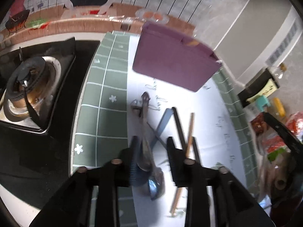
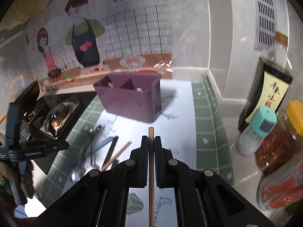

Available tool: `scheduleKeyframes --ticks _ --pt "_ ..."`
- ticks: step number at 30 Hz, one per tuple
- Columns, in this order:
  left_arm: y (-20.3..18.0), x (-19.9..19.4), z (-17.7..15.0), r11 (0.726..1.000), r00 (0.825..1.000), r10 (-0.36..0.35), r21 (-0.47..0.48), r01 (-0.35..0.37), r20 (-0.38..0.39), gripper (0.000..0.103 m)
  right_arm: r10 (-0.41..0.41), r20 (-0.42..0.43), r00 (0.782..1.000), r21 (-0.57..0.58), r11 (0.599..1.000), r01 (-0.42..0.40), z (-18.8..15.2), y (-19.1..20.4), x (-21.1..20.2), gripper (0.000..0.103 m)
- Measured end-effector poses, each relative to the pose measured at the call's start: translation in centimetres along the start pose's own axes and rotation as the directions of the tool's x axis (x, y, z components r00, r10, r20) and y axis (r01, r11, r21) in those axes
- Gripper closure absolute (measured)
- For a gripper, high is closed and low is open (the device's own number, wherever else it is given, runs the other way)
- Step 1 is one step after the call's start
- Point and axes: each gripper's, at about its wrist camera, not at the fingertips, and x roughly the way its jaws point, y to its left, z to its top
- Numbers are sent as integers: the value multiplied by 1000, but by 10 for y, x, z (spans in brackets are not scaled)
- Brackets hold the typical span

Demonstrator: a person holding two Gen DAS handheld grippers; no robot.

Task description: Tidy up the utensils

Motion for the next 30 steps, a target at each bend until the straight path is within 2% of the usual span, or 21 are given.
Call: scheduleKeyframes --ticks 5,10,14,16,18,19,24,30 --pt "3 35 14 998 997 53 -23 -54 -60 68 5 -29 1000 -3 1000 -5 -8 3 5 97" --pt "3 56 21 997 991 71 -22 -74 -115 68 -3 -35 999 3 1000 3 -13 2 5 97" --pt "5 61 29 996 992 75 -39 -79 -97 68 -12 -42 999 17 1000 12 -17 -2 3 97" --pt "6 64 31 996 993 78 -46 -83 -85 73 -15 -42 999 22 1000 16 -17 -3 3 97" --pt "6 67 32 996 994 72 -43 -76 -83 89 -15 -42 999 27 1000 16 -17 -5 2 97" --pt "7 67 31 997 995 54 -53 -58 -87 94 -14 -42 999 28 999 15 -17 -6 3 97" --pt "5 39 22 998 1000 20 -54 -21 -15 102 28 -54 998 61 998 -25 -16 -12 5 97" --pt "-1 -16 14 999 995 -12 -47 16 96 102 58 -47 997 69 996 -55 -11 -9 8 97"
